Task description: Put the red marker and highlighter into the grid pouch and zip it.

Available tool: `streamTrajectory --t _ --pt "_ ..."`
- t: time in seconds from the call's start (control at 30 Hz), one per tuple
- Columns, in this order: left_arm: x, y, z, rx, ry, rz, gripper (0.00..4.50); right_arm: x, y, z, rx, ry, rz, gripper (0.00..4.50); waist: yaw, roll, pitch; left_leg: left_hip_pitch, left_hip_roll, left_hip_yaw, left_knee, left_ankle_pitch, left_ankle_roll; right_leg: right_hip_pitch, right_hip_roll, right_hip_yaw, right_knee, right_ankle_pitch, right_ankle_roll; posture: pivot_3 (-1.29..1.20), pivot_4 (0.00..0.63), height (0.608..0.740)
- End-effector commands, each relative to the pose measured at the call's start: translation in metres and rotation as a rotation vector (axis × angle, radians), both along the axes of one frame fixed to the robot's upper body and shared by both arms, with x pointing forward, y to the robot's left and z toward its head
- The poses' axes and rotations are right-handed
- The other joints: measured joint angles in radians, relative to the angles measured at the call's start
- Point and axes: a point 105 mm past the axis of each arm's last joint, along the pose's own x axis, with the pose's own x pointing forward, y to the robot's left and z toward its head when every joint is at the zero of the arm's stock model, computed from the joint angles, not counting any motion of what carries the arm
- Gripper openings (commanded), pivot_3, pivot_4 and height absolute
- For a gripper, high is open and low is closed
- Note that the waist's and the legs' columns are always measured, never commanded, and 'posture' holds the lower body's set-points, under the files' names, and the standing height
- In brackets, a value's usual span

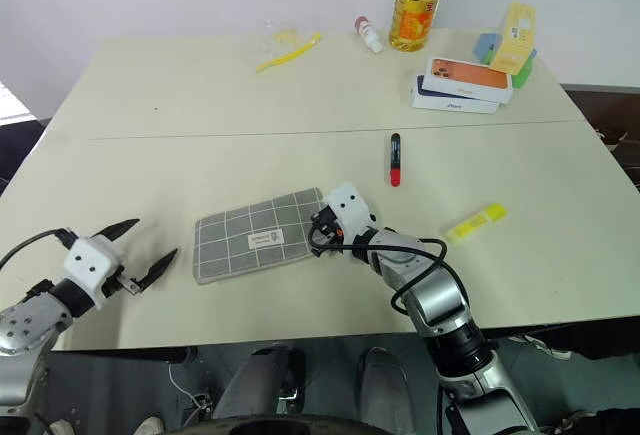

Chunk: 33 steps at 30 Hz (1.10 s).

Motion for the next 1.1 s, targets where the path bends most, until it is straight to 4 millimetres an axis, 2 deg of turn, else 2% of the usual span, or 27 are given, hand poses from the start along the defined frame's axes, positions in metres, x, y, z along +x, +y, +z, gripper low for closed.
streamTrajectory --t 0.03,0.13,0.33,0.43,0.47,0.5,0.53,0.67,0.8,0.9,0.93,1.0,1.1 --pt "-0.01 -0.02 0.002 0.117 -0.019 -0.199 4.5 0.002 -0.007 -0.013 -0.021 0.056 -0.041 0.04 0.0 0.0 0.0 0.0 0.0 0.0 0.0 0.0 0.0 0.0 0.0 0.0 0.0 0.0 0.0 0.0 0.15 0.74" --pt "-0.015 -0.034 0.001 0.228 -0.048 -0.363 4.5 0.003 -0.006 -0.013 -0.023 0.054 -0.038 0.04 -0.001 0.001 -0.001 0.0 0.0 0.0 0.0 0.0 0.0 0.0 0.0 0.0 0.0 0.0 -0.001 0.0 0.15 0.74" --pt "-0.005 -0.062 0.006 0.244 -0.136 -0.521 4.5 0.003 -0.004 -0.014 -0.031 0.049 -0.032 0.04 -0.001 0.001 -0.001 0.0 0.0 0.0 -0.001 0.001 0.002 0.0 0.0 0.0 0.0 0.001 0.0 0.0 0.15 0.74" --pt "-0.004 -0.075 0.011 0.24 -0.194 -0.609 3.69 0.005 -0.006 -0.012 -0.034 0.042 -0.045 0.0 -0.001 0.001 -0.001 0.001 0.0 0.0 -0.001 0.001 0.002 0.0 0.001 0.0 0.0 0.002 0.002 0.0 0.15 0.74" --pt "-0.003 -0.076 0.011 0.241 -0.201 -0.621 3.05 0.005 -0.007 -0.012 -0.038 0.04 -0.049 0.0 -0.002 0.001 -0.001 0.001 0.0 0.0 -0.001 0.001 0.002 0.0 0.001 0.0 0.0 0.002 0.002 0.0 0.15 0.74" --pt "-0.002 -0.077 0.011 0.232 -0.204 -0.628 2.82 0.006 -0.008 -0.012 -0.041 0.037 -0.051 0.0 -0.002 0.002 -0.001 0.001 0.0 0.0 -0.001 0.001 0.002 0.0 0.001 -0.001 0.0 0.002 0.003 0.0 0.15 0.74" --pt "-0.001 -0.078 0.01 0.231 -0.209 -0.637 2.18 0.006 -0.008 -0.012 -0.041 0.035 -0.053 0.0 -0.002 0.002 -0.001 0.001 0.0 0.0 -0.001 0.001 0.002 0.0 0.001 -0.001 0.0 0.002 0.003 0.0 0.15 0.74" --pt "0.003 -0.081 0.009 0.226 -0.221 -0.656 0.08 0.005 -0.007 -0.009 -0.028 0.023 -0.051 0.0 -0.001 0.001 -0.001 0.001 0.0 0.0 -0.001 0.002 0.002 0.001 0.001 -0.002 0.0 0.003 0.003 0.0 0.15 0.74" --pt "0.018 -0.083 0.017 0.134 -0.227 -0.576 0.08 0.009 -0.01 0.005 -0.023 -0.058 -0.056 0.0 0.003 0.002 -0.001 0.001 0.0 0.0 0.0 0.002 0.002 0.001 0.002 -0.003 0.0 0.003 0.003 0.0 0.15 0.74" --pt "0.032 -0.085 0.032 -0.048 -0.211 -0.454 0.08 0.017 -0.022 0.03 0.018 -0.148 -0.067 0.0 0.007 0.001 0.0 0.0 0.0 0.0 0.001 0.002 0.003 0.002 0.005 -0.003 0.001 0.003 0.004 0.0 0.15 0.74" --pt "0.035 -0.087 0.035 -0.097 -0.201 -0.426 0.03 0.018 -0.027 0.038 0.037 -0.158 -0.064 0.25 0.006 0.001 0.0 0.0 0.0 0.0 0.002 0.002 0.003 0.002 0.005 -0.003 0.001 0.003 0.004 0.0 0.15 0.74" --pt "0.041 -0.091 0.039 -0.199 -0.165 -0.36 0.0 0.03 -0.053 0.056 -0.001 -0.228 -0.134 0.8 0.006 0.002 0.001 0.0 0.0 0.0 0.002 0.002 0.003 0.005 0.005 -0.003 0.002 0.003 0.004 0.0 0.15 0.74" --pt "0.049 -0.094 0.04 -0.284 -0.128 -0.283 0.0 0.042 -0.082 0.075 -0.035 -0.295 -0.227 2.31 0.005 0.001 0.001 -0.001 0.0 0.001 0.002 0.002 0.003 0.005 0.006 -0.003 0.002 0.003 0.005 0.0 0.15 0.74"
